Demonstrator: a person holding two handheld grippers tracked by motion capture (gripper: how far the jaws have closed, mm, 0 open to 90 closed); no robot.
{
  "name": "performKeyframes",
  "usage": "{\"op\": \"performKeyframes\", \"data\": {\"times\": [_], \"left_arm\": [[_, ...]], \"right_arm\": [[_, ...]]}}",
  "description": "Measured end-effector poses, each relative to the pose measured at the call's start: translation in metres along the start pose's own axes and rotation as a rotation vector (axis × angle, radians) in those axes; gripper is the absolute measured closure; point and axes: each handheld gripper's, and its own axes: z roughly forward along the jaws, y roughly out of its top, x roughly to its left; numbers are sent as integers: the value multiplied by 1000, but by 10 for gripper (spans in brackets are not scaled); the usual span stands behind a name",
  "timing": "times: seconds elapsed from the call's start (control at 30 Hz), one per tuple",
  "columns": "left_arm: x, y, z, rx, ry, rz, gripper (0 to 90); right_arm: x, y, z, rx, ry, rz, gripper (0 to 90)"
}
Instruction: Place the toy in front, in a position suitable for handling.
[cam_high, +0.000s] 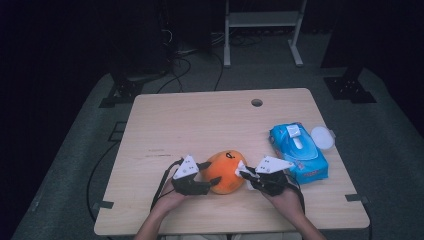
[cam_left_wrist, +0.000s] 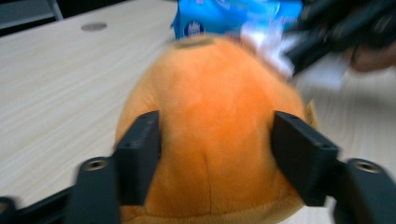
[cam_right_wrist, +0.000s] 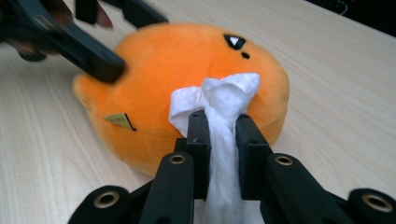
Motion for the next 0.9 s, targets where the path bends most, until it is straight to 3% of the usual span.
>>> {"op": "performKeyframes", "data": {"times": [0.07, 0.13, 0.2, 0.23, 0.27, 0.37, 0.4, 0.47, 0.53, 0.6, 0.63, 0.67, 0.7, 0.73, 0.77, 0.8, 0.83, 0.87, 0.9], "left_arm": [[2, -2, 1, 24, 22, -4, 353], [3, -5, 2, 24, 22, -26, 395], [5, -6, 4, 24, 31, -48, 419], [6, -6, 5, 22, 29, -50, 419], [6, -6, 6, 20, 37, -47, 427], [7, -6, 6, 19, 41, -61, 443], [6, -6, 7, 18, 43, -65, 445], [5, -6, 8, 17, 45, -55, 445], [6, -5, 8, 15, 28, -50, 434], [6, 0, 4, -5, 36, -44, 356], [8, 1, 2, -30, 41, -71, 316], [8, 1, 2, -30, 41, -71, 310], [10, 1, 0, -49, 40, -104, 312], [11, 1, 1, -38, 46, -111, 331], [12, -1, 2, -21, 51, -95, 331], [12, -4, 3, -11, 52, -87, 387], [12, -5, 3, -10, 53, -94, 408], [13, -6, 4, 3, 61, -65, 426], [12, -6, 5, 0, 62, -64, 438]], "right_arm": [[5, -1, 0, -13, 3, 5, 780], [16, 2, 1, -27, 30, -23, 780], [32, 6, 4, -30, 58, -73, 780], [32, 6, 4, -30, 58, -73, 780], [44, 9, 9, -26, 93, -121, 780], [43, 12, 9, -22, 73, -143, 780], [28, 12, 4, -42, 48, -83, 781], [13, 8, 1, -44, 9, -30, 781], [6, 2, 1, -37, 9, 3, 782], [11, 1, 5, -28, 9, -11, 782], [16, 1, 6, -26, 19, -15, 782], [21, 1, 7, -29, 43, -18, 782], [26, 2, 8, -23, 67, -29, 781], [32, 3, 10, -15, 84, -55, 782], [32, 3, 10, -15, 84, -55, 782], [39, 7, 9, -10, 85, -90, 782], [36, 8, 8, -21, 82, -85, 782], [31, 10, 6, -33, 78, -71, 782], [25, 10, 4, -44, 69, -46, 783]]}}
